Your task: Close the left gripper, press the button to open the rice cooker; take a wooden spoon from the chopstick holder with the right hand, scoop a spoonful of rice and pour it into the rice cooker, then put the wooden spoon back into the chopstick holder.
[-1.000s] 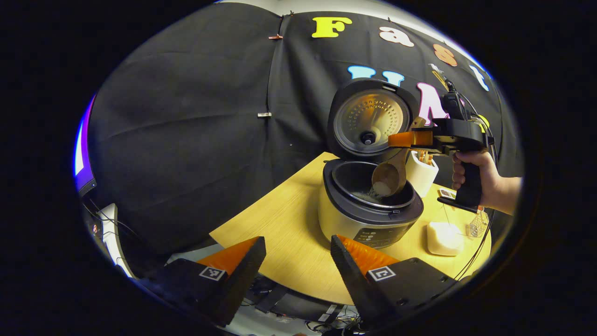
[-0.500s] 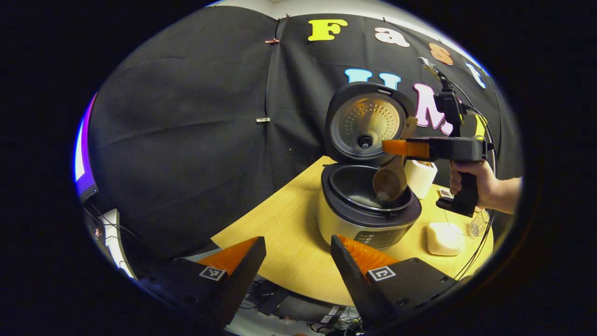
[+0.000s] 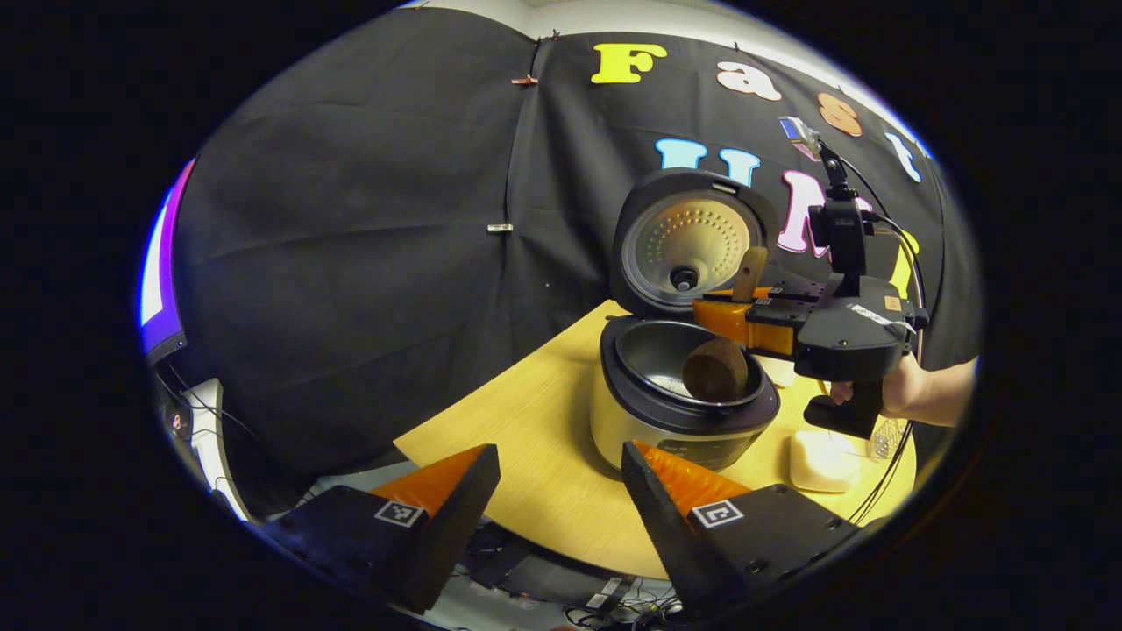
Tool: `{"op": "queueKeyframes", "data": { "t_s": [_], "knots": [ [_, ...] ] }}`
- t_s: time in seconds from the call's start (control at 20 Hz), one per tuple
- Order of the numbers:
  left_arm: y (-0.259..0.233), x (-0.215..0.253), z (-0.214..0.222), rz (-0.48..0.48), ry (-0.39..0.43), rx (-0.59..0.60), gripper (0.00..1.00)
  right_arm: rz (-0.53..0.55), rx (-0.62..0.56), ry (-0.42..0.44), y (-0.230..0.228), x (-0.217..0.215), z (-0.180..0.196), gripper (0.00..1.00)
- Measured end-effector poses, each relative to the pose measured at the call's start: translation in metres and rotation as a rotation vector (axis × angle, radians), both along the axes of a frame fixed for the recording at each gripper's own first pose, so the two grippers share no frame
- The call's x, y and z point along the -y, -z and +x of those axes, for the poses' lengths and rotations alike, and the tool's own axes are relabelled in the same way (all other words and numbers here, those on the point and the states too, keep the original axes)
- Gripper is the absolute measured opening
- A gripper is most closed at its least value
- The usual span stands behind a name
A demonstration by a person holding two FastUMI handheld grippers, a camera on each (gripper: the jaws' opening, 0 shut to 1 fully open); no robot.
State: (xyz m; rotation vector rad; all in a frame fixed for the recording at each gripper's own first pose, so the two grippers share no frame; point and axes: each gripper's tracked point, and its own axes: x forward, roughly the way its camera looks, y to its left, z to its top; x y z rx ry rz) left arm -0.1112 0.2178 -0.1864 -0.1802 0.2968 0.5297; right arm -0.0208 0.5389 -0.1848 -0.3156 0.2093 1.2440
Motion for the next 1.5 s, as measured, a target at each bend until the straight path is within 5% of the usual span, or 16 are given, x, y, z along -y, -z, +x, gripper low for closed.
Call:
{"op": "queueKeyframes", "data": {
  "t_s": [0.35,0.7,1.5],
  "knots": [
    [-0.017,0.020,0.007,0.022,0.039,0.018,0.95,0.134,-0.161,0.183,-0.052,0.037,0.045,0.14],
    [-0.057,0.059,0.049,0.063,0.155,0.075,0.95,0.254,-0.201,0.353,-0.105,0.132,0.089,0.14],
    [-0.075,0.200,0.125,0.074,0.419,0.044,0.95,0.330,-0.219,1.010,-0.096,0.465,0.223,0.14]
  ]
}}
